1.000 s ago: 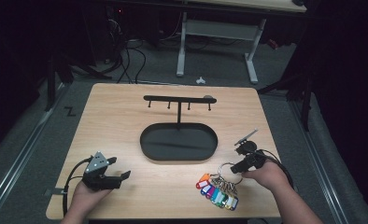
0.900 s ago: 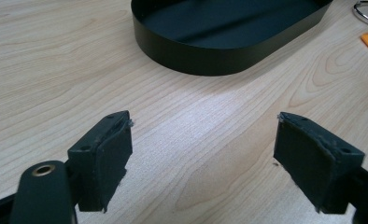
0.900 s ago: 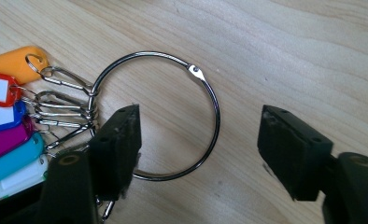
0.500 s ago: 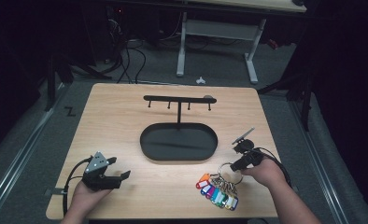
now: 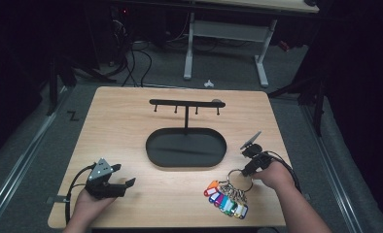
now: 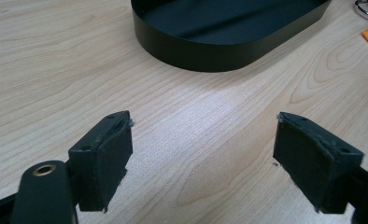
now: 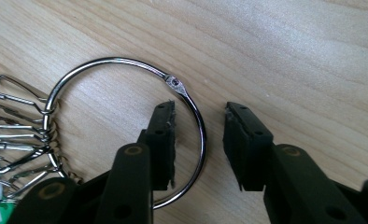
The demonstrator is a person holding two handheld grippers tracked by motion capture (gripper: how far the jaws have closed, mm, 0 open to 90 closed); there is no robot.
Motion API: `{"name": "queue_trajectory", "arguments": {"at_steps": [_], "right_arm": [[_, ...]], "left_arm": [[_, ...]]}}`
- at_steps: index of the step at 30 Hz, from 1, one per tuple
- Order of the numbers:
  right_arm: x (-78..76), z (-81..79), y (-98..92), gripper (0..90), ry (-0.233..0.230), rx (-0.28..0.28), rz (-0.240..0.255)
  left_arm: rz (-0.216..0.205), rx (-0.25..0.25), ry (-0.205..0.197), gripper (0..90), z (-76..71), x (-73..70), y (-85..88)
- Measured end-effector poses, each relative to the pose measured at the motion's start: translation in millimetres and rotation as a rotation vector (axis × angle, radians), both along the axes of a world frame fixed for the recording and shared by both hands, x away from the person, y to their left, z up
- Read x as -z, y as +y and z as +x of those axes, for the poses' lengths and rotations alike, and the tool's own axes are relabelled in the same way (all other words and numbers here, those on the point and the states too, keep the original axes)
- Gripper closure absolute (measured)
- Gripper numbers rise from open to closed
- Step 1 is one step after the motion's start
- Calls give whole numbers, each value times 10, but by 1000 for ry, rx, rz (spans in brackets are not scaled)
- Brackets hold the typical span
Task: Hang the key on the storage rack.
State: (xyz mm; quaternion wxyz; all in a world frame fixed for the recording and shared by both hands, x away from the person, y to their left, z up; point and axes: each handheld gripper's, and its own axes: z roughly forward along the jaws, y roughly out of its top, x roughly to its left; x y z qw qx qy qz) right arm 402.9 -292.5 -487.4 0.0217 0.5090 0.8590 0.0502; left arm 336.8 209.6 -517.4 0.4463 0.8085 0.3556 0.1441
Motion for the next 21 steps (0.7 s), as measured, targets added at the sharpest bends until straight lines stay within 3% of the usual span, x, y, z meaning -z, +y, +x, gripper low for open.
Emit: {"name": "queue_trajectory", "arguments": {"at_steps": [6, 12, 15, 17, 21], "right_arm": [[-2, 16, 72, 754, 16, -60, -41], [-5, 49, 172, 855, 66, -81, -70], [-2, 67, 168, 853, 76, -80, -68], [-5, 83, 168, 770, 80, -66, -85], [-4, 76, 152, 768, 102, -69, -83]], "left_arm": [[-2, -1, -3, 206, -5, -3, 4], [-3, -3, -3, 210, 5, -4, 15], [-2, -1, -1, 210, 4, -3, 13], [-2, -1, -2, 211, 2, -1, 9], [-2, 2, 0, 212, -2, 0, 7]]}}
